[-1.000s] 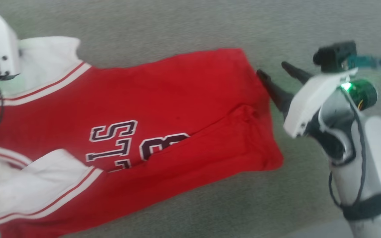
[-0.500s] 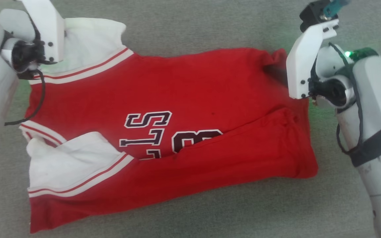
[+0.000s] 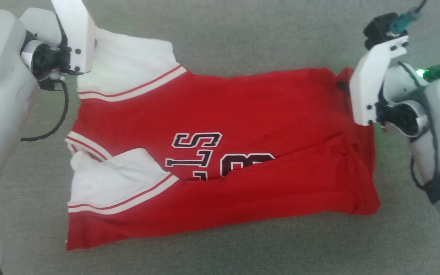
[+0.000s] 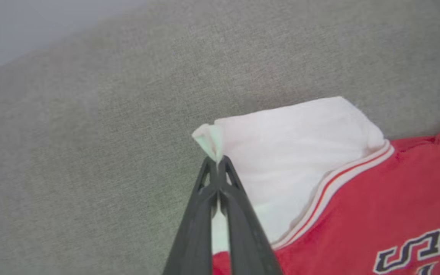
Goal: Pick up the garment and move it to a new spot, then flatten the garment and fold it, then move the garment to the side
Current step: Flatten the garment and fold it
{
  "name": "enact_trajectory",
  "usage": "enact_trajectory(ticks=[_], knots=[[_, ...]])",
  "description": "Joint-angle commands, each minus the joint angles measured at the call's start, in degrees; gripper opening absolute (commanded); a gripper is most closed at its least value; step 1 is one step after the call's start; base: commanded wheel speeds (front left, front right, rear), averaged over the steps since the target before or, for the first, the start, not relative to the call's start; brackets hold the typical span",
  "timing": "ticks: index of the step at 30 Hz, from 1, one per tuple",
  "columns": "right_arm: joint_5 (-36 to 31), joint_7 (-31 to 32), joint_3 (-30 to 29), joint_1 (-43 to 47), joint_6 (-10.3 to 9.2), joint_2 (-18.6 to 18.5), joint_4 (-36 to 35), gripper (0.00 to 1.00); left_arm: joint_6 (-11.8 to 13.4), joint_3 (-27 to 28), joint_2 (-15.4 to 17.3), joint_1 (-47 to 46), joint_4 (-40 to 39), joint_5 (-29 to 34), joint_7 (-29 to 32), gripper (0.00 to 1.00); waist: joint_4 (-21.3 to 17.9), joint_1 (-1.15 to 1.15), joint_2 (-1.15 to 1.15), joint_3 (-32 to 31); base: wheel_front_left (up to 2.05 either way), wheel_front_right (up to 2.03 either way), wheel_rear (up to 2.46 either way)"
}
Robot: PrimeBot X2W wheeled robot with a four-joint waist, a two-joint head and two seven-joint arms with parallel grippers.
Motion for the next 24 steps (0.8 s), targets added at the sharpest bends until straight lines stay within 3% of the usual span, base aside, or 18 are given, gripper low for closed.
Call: enact_trajectory(ticks=[1,7,12,16,24], knots=[[0.9,-0.6,-0.4,1.8,0.00,-1.6,-1.9,0.00,-0.3,-0.7,0.6,0.2,-1.4,0.4,1.0,0.00,1.7,0.00,0.00,-2.3,0.00,0.00,0.00],[1.9,0.1,-2.5,6.6,0.00,-3.8,-8.2,0.00,0.0,-1.3,2.3,2.6,-6.7,-0.1,2.7,0.00,3.5,0.00,0.00,-4.7,0.00,0.00,0.00],[1.5,2.2,-6.7,13.2,0.01,-5.0,-16.3,0.00,3.1,-2.4,5.9,6.5,-17.0,0.3,4.6,0.00,4.9,0.00,0.00,-6.4,0.00,0.00,0.00],[0.7,5.2,-11.1,20.0,0.00,-4.5,-22.8,0.00,8.3,-3.0,10.9,11.5,-30.1,-0.2,6.9,0.00,5.8,0.00,0.00,-7.3,0.00,0.00,0.00],[-1.3,10.3,-19.2,32.7,0.01,0.1,-33.0,0.00,22.0,-3.3,22.3,24.9,-57.7,-3.5,8.6,0.00,6.6,0.00,0.00,-7.5,0.00,0.00,0.00]])
